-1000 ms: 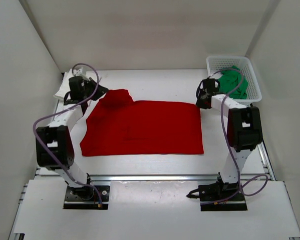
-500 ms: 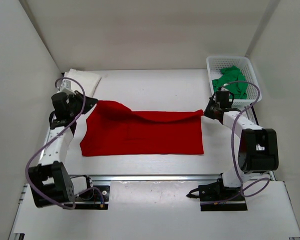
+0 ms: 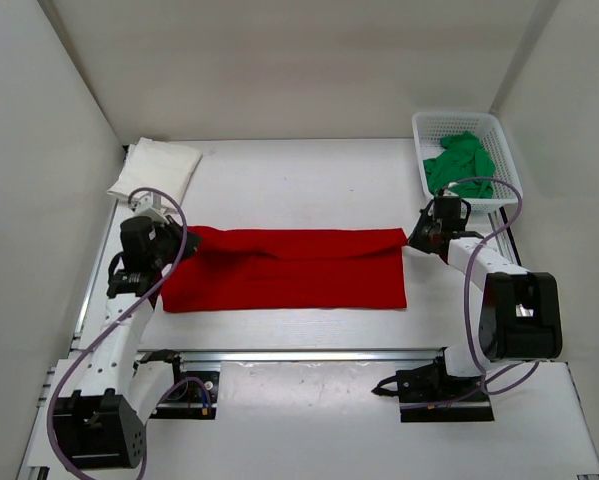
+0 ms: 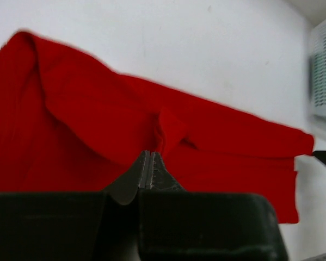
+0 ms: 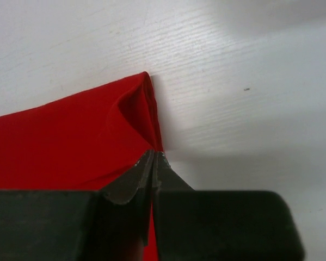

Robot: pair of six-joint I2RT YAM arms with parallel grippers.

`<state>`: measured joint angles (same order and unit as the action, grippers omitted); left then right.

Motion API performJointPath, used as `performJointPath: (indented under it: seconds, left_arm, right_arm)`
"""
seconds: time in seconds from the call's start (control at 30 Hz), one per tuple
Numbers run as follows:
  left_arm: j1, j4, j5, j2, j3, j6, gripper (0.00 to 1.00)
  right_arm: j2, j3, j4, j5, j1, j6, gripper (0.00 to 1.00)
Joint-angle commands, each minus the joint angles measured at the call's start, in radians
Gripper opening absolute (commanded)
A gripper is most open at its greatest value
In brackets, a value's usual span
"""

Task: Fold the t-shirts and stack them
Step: Fold the other side of the tshirt into a rectangle

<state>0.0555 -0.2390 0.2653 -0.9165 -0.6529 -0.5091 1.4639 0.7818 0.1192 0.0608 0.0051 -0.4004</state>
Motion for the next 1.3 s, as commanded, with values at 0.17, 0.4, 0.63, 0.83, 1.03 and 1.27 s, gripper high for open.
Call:
performJointPath:
  seconds: [0.17, 0.4, 0.63, 0.83, 1.03, 1.27]
  left_arm:
    - [0.004, -0.108, -0.08, 0.068, 0.134, -0.005, 0.0]
    - [0.026, -0.125, -0.115, 0.061, 0.087, -0.014, 0.0]
    - [0.053, -0.135, -0.15, 0.007, -0.008, -0.029, 0.0]
    - [0.098, -0.099, -0.061, -0.053, -0.131, -0.058, 0.0]
    - [0.168, -0.005, 0.072, -0.107, -0.156, -0.129, 0.0]
    - [0.063, -0.147, -0.261, -0.036, -0.168, 0.018, 0.0]
  right_arm:
    - [0.006, -0.044, -0.036, -0.004, -0.025, -0.014, 0.0]
    - [-0.033, -0.093, -0.027, 0.016, 0.013, -0.026, 0.0]
    - [-0.079, -0.168, -0.018, -0.027, 0.038, -0.034, 0.0]
    - [-0.134, -0.179, -0.064, -0.013, 0.021, -0.032, 0.0]
    - [-0.114, -0.139, -0.058, 0.022, 0.001, -0.029, 0.0]
    - [-0.116, -0.18, -0.059, -0.023, 0.055, -0.025, 0.0]
